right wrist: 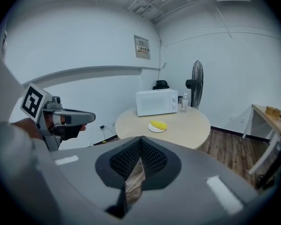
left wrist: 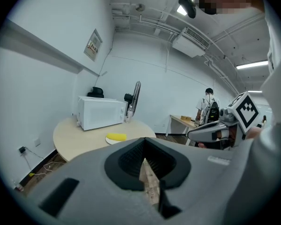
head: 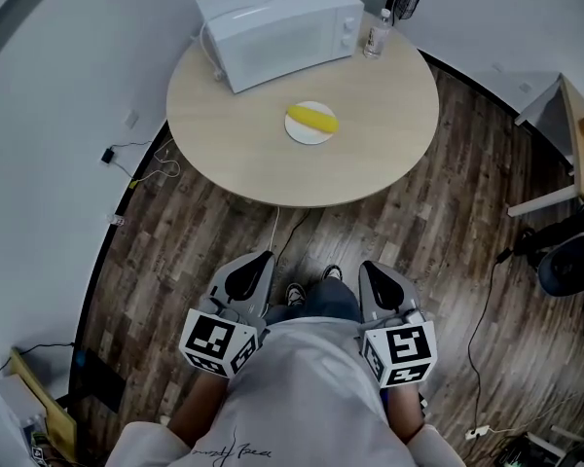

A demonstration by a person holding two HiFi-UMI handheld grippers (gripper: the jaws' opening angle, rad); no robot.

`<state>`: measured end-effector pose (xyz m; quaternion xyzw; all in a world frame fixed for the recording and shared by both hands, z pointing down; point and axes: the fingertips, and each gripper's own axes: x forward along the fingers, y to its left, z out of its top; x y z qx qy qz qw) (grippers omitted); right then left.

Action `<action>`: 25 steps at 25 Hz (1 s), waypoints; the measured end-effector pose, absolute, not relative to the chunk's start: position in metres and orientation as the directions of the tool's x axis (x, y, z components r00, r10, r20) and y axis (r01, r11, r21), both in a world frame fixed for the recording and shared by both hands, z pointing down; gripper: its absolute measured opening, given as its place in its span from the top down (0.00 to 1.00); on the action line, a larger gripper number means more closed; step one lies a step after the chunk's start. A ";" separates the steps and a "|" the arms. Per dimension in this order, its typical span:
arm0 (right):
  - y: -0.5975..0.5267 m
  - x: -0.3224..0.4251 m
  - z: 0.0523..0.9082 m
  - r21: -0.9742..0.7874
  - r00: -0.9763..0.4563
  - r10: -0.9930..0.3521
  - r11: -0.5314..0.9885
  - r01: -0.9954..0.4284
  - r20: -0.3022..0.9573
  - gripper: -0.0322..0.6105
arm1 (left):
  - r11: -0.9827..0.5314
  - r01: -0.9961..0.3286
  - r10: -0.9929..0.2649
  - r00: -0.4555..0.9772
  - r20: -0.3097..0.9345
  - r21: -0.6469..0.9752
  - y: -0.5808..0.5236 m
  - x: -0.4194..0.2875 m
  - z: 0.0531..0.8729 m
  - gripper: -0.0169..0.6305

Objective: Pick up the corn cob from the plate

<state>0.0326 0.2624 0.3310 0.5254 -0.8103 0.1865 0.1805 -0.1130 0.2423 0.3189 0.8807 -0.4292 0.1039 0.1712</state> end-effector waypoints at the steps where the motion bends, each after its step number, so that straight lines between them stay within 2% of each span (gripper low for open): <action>1: 0.258 0.032 0.331 -0.116 -0.387 -0.782 0.381 -0.917 0.488 0.95 | -0.570 -0.793 -0.720 0.609 0.334 0.216 0.239 -0.113 0.320 0.97; 13: 0.147 0.066 0.315 -0.118 -0.389 -0.821 0.375 -0.919 0.418 0.95 | -0.549 -0.806 -0.734 0.592 0.332 0.223 0.149 -0.085 0.320 0.97; 25: 0.042 0.096 0.318 -0.175 -0.462 -0.780 0.430 -0.886 0.421 0.95 | -0.519 -0.826 -0.747 0.564 0.353 0.220 0.053 -0.048 0.325 0.97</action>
